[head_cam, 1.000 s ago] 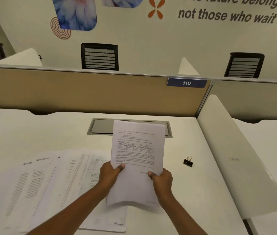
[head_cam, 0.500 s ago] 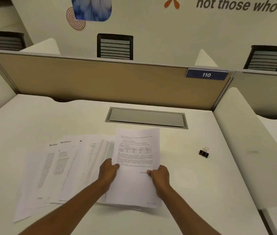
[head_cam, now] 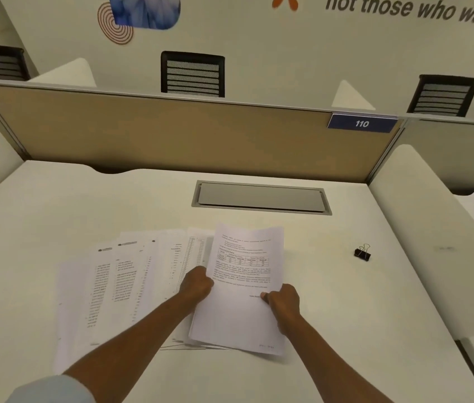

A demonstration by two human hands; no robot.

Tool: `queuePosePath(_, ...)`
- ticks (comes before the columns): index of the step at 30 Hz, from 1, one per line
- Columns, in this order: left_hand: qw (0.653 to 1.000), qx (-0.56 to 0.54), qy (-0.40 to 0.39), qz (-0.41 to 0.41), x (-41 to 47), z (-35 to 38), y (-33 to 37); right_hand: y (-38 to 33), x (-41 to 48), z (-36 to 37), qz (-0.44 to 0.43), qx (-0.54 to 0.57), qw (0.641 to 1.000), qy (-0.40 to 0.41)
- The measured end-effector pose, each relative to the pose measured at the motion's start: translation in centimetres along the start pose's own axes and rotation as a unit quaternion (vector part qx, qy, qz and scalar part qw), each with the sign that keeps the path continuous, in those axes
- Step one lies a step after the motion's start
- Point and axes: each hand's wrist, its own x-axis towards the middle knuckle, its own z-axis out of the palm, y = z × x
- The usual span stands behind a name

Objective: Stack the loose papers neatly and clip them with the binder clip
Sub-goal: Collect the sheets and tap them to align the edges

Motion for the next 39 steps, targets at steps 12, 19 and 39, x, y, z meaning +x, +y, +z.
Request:
queuePosePath(12, 0.974, 0.216, 0.063, 0.002, 1.4, 1.2, -1.2, 0.5, 0.6, 2.5, -0.090, -0.248, 0.958, 0.117)
queuePosePath(19, 0.992, 0.099, 0.074, -0.033, 2.1, 0.6, -1.8, 0.2, 1.1, 2.8, -0.082, -0.173, 0.976, 0.101)
queuePosePath(39, 0.987, 0.098, 0.117, -0.056, 1.8, -0.2, -1.9, -1.8, 1.0, 4.0, -0.069, -0.109, 0.988, 0.087)
